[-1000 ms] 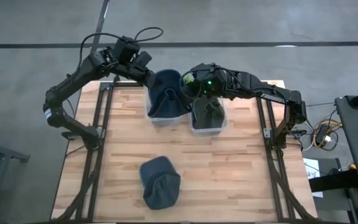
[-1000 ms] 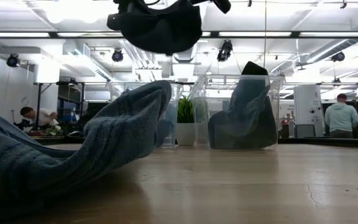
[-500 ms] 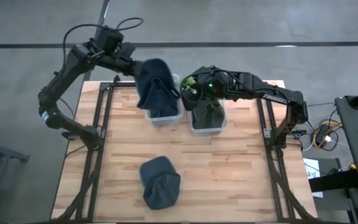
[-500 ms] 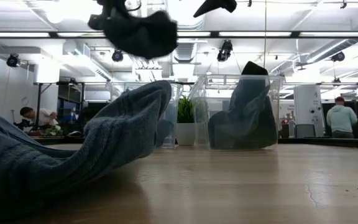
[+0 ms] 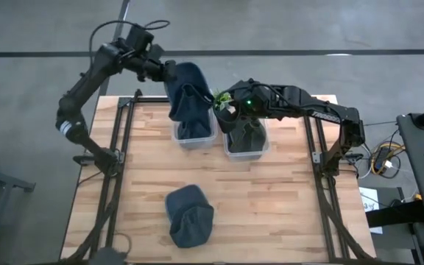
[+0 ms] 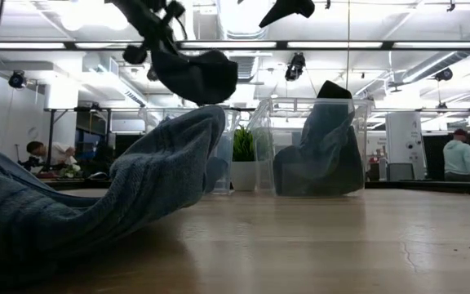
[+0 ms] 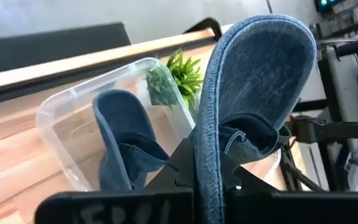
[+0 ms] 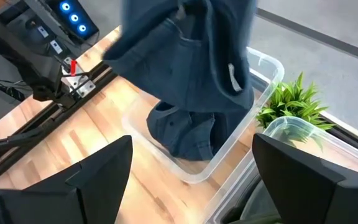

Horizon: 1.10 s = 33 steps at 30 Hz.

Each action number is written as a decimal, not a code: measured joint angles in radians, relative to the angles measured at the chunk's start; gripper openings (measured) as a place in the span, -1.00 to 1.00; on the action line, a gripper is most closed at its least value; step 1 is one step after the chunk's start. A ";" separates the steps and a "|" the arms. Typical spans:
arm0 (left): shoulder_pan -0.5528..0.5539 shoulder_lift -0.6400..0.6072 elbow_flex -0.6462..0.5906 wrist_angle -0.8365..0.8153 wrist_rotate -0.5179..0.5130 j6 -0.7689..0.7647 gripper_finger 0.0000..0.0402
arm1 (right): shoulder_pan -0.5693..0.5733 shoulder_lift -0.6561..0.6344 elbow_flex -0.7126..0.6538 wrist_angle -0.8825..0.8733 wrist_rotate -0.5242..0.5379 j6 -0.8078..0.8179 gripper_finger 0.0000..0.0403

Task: Pick & Place hat
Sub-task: Put the right blue cap into the left transparent bin

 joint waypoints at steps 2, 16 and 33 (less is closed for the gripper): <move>-0.001 0.037 0.000 -0.007 0.008 0.019 -0.98 | 0.003 0.000 0.000 0.000 0.000 0.000 0.61; -0.016 0.233 -0.002 -0.097 0.013 0.082 -0.95 | 0.021 0.000 -0.002 0.000 -0.003 0.012 0.61; -0.067 0.346 -0.002 -0.073 -0.114 0.135 -0.94 | 0.022 0.000 -0.003 0.000 -0.002 0.012 0.61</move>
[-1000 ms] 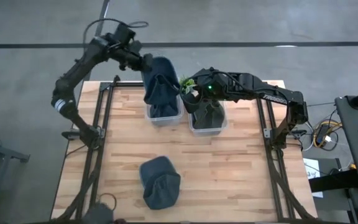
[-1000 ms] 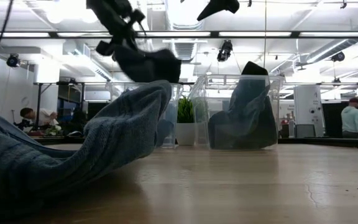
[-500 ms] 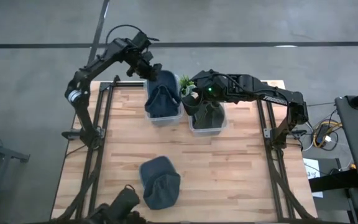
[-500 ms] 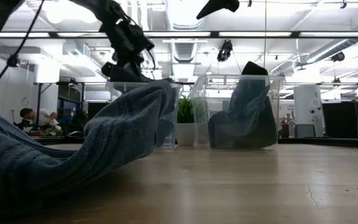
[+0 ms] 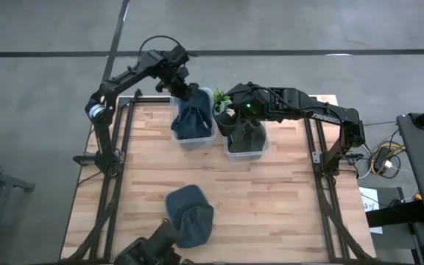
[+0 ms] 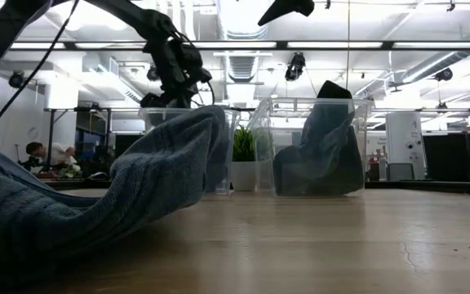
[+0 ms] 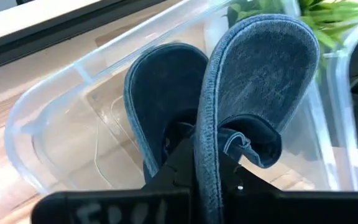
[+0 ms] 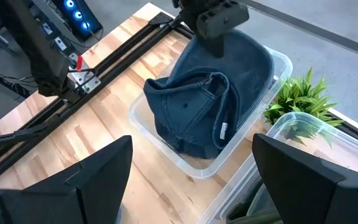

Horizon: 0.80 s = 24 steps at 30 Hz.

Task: Pick & Place hat
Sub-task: Put the right blue cap into the left transparent bin

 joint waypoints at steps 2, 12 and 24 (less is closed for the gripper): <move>-0.007 0.006 0.000 0.000 -0.012 0.012 -0.94 | 0.000 0.000 0.000 0.000 0.000 0.000 0.61; -0.045 0.008 0.000 0.007 -0.136 0.054 -0.94 | 0.000 0.001 -0.002 0.000 0.000 0.000 0.61; -0.058 0.008 -0.001 -0.009 -0.098 0.049 -0.64 | 0.002 0.001 -0.004 0.000 0.000 0.000 0.61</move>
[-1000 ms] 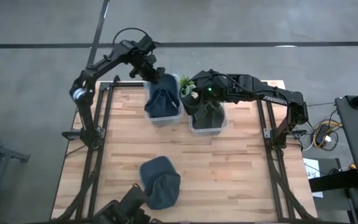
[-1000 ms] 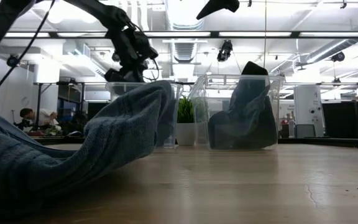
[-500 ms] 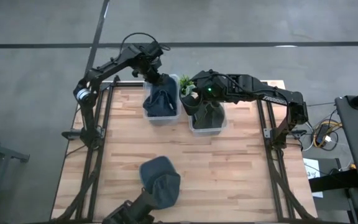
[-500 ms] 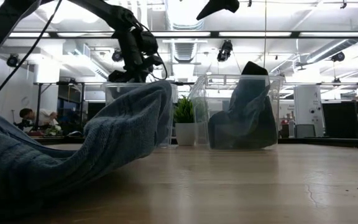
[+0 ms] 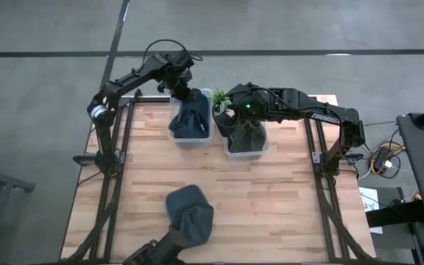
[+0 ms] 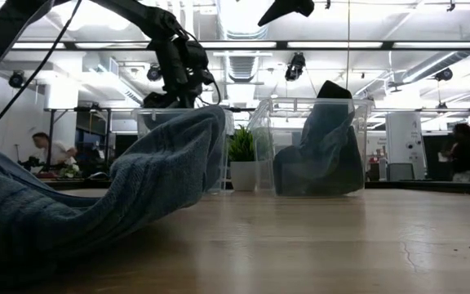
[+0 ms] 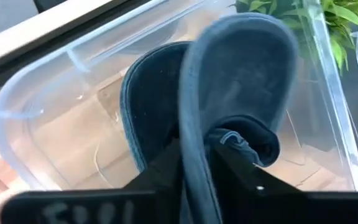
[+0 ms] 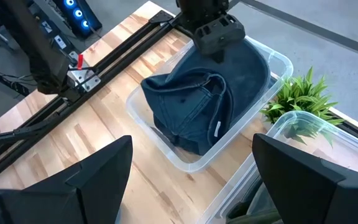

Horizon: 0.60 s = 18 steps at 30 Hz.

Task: Pick & Place hat
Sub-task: Put the right blue cap into the left transparent bin, then put the blue cap into the left transparent bin

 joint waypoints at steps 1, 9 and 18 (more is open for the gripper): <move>0.000 0.000 0.000 0.003 0.001 0.015 -0.58 | 0.000 0.000 0.000 0.000 0.000 0.000 0.61; 0.000 -0.032 0.005 0.002 -0.048 0.009 -0.28 | 0.005 0.000 -0.002 -0.001 0.000 0.000 0.61; 0.000 -0.178 0.006 0.023 -0.020 -0.004 -0.27 | 0.007 0.000 -0.041 -0.003 -0.081 0.001 0.61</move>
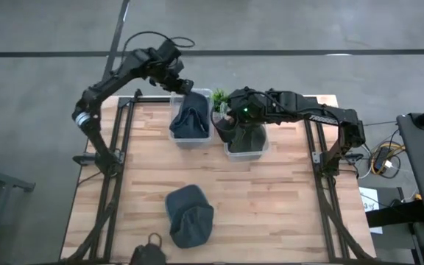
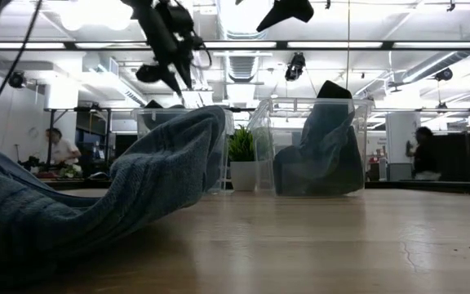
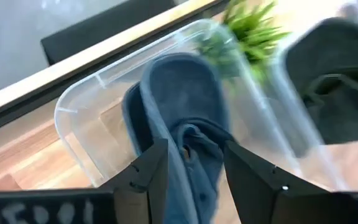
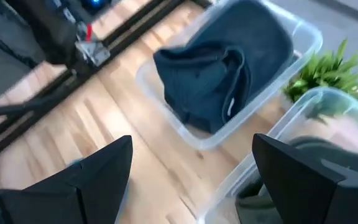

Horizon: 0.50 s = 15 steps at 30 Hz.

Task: Pick & Place hat
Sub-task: Put the blue cap into the left transparent bin

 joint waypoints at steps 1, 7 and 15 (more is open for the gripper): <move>0.000 -0.019 0.000 0.002 0.005 0.000 -0.27 | 0.005 0.000 -0.011 0.001 -0.005 0.000 0.61; 0.000 -0.107 0.000 0.002 0.090 -0.036 -0.27 | 0.022 0.000 -0.078 0.004 -0.065 0.037 0.61; -0.007 -0.220 0.000 0.002 0.115 -0.048 -0.27 | 0.073 0.001 -0.140 0.012 -0.112 0.072 0.61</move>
